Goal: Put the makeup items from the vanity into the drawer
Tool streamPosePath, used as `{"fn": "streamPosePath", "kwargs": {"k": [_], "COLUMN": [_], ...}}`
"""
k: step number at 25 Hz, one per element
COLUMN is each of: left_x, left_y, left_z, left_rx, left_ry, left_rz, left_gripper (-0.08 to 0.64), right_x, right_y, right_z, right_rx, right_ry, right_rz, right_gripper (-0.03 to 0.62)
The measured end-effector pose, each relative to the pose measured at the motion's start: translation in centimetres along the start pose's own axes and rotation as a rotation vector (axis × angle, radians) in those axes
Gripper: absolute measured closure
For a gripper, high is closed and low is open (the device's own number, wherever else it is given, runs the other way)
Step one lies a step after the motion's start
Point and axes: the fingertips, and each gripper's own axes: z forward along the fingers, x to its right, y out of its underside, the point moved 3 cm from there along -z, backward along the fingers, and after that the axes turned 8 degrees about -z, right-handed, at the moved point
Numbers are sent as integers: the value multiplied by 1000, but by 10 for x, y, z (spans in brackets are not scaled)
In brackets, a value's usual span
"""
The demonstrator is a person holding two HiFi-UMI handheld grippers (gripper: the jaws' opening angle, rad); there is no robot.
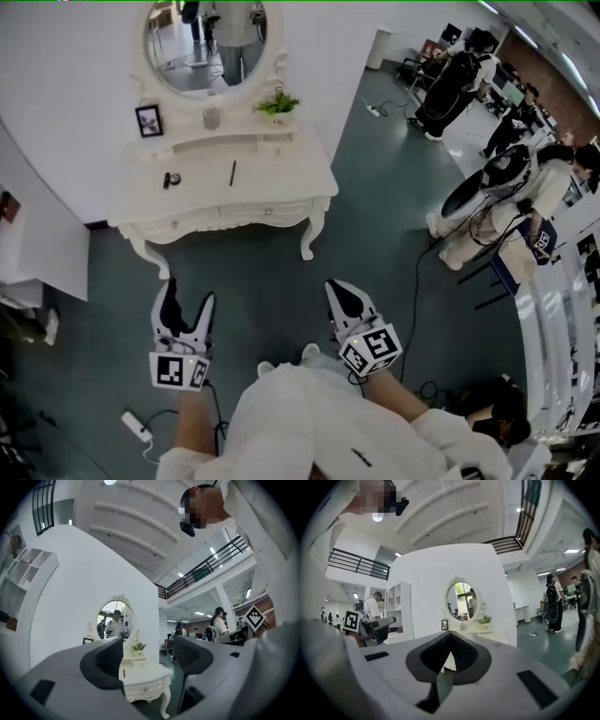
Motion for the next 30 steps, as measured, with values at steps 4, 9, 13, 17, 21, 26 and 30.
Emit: {"fn": "streamPosePath", "kwargs": {"k": [4, 9, 13, 17, 21, 26, 30], "left_x": [-3, -7, -11, -13, -20, -26, -34], "left_y": [4, 12, 16, 15, 18, 25, 35], "left_z": [6, 20, 37, 69, 114, 169, 213], "left_rx": [-4, -24, -25, -17, -22, -27, -29], "left_ry": [20, 33, 33, 45, 56, 33, 8], "left_rz": [-10, -12, -8, -2, 1, 0, 7], "left_gripper": [235, 236, 236, 236, 236, 236, 236], "right_x": [2, 6, 15, 34, 59, 98, 132], "right_y": [-3, 1, 4, -1, -6, -2, -6], "right_z": [7, 23, 39, 65, 97, 143, 182], "right_rx": [-1, -7, -2, 10, 21, 9, 21], "right_ry": [7, -1, -19, -27, -38, -77, -114], "right_rz": [-9, -6, -8, -1, 5, 21, 21], "right_gripper": [575, 575, 575, 575, 575, 575, 575]}}
